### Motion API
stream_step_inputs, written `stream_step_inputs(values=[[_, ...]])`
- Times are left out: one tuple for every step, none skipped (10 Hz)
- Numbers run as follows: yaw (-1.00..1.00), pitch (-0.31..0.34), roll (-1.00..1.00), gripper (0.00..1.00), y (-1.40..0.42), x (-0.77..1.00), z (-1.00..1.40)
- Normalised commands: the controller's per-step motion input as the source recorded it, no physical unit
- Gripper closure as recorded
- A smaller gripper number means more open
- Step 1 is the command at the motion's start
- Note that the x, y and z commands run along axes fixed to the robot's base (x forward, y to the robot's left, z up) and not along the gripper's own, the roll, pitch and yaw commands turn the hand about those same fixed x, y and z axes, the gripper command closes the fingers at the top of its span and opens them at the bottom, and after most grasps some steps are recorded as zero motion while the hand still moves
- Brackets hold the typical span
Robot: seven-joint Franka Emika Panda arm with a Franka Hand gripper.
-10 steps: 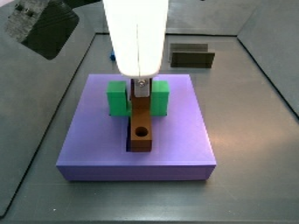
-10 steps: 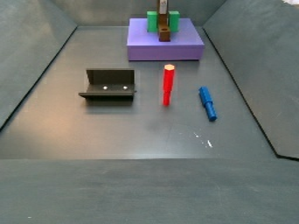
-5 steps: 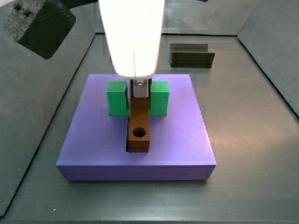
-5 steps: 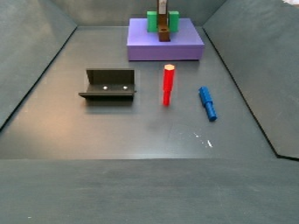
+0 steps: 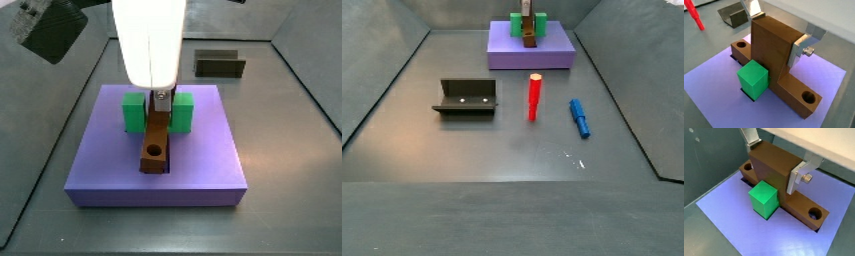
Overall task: Pick up the brown object. Move up. Move to above the board. Insert the brown object.
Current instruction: Insert the brown object.
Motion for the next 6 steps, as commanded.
stream_step_inputs(values=[[0.15, -0.049, 0.00, 1.00, 0.12, 0.00, -0.07], [0.16, -0.066, 0.00, 1.00, 0.13, 0.00, -0.06], [0.20, -0.094, 0.00, 1.00, 0.12, -0.01, -0.05], [0.33, -0.109, 0.00, 1.00, 0.00, 0.00, 0.00], [0.43, -0.119, 0.00, 1.00, 0.00, 0.00, -0.02], [0.36, -0.109, 0.00, 1.00, 0.00, 0.00, -0.05]])
